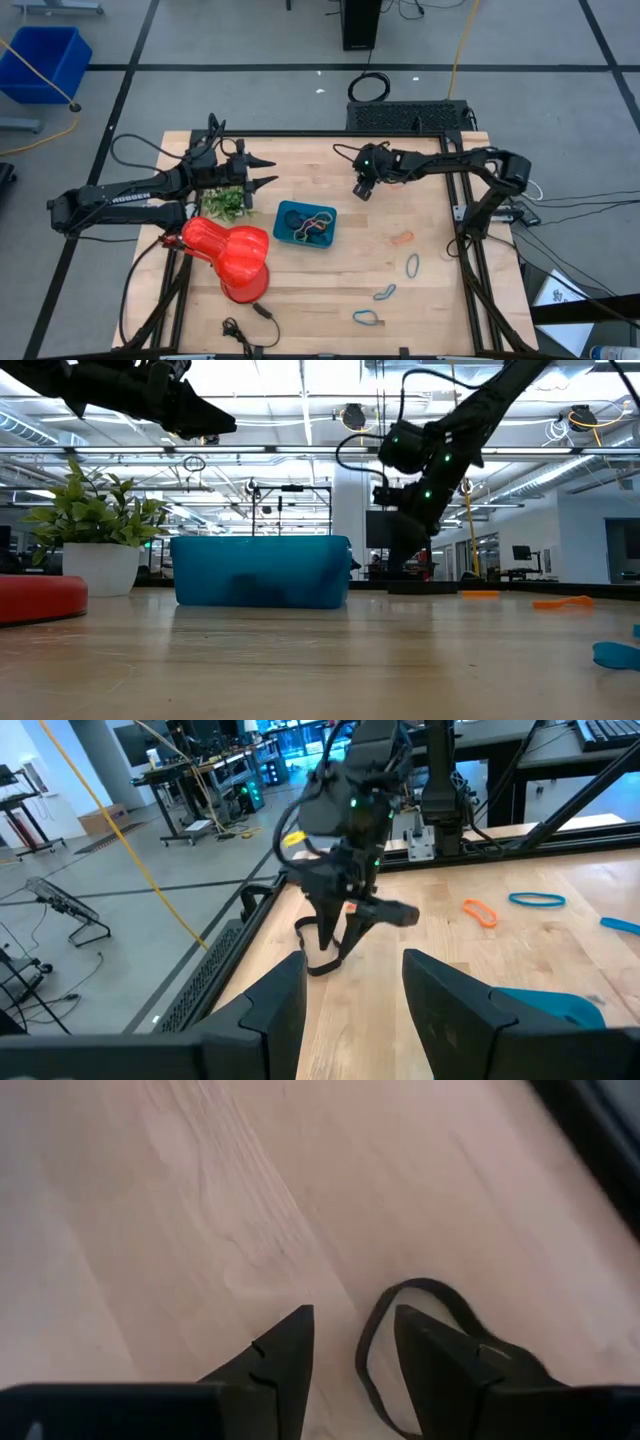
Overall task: Pick and place rubber bands into bin
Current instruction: Put the black rubber band into the blue bin
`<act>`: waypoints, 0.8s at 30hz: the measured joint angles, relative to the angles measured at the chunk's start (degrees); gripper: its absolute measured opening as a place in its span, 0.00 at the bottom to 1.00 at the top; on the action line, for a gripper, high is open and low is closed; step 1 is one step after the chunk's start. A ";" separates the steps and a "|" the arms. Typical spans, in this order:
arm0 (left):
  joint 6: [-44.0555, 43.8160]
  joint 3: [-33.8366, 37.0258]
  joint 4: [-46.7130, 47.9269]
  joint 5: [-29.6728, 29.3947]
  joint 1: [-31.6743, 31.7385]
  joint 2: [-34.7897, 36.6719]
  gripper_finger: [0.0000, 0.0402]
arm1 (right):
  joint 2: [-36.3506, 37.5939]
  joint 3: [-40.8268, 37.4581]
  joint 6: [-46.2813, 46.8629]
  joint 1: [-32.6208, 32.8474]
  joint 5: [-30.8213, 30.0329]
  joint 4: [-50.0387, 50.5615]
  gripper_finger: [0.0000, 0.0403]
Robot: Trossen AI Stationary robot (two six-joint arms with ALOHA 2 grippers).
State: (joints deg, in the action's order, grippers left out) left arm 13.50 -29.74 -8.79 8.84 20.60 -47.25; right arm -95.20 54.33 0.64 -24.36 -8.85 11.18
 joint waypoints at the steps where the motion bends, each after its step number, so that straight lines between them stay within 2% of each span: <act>1: 0.00 0.00 0.02 0.03 0.00 0.01 0.44 | -0.83 0.00 0.00 0.00 -0.13 -0.11 0.33; 7: 0.00 0.00 0.03 0.01 0.00 0.01 0.44 | -4.98 0.00 0.13 -0.04 -6.70 -0.27 0.33; 11: 0.00 0.00 0.01 0.00 0.00 0.01 0.44 | -6.42 0.02 0.17 -0.07 -7.49 -0.57 0.33; 13: 0.00 0.00 0.01 0.01 0.00 0.01 0.44 | -6.81 0.07 0.18 -0.19 -6.85 -0.58 0.33; 17: 0.00 0.00 0.01 0.02 0.00 0.01 0.44 | -7.18 0.20 2.13 -1.50 -1.75 -0.60 0.31; 24: -0.07 0.00 0.01 0.00 0.00 -0.01 0.44 | -7.27 0.20 3.65 -3.50 0.37 -0.20 0.16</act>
State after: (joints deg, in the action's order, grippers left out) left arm 13.43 -29.74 -8.78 8.84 20.60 -47.27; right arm -102.48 54.52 4.29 -27.86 -8.48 10.99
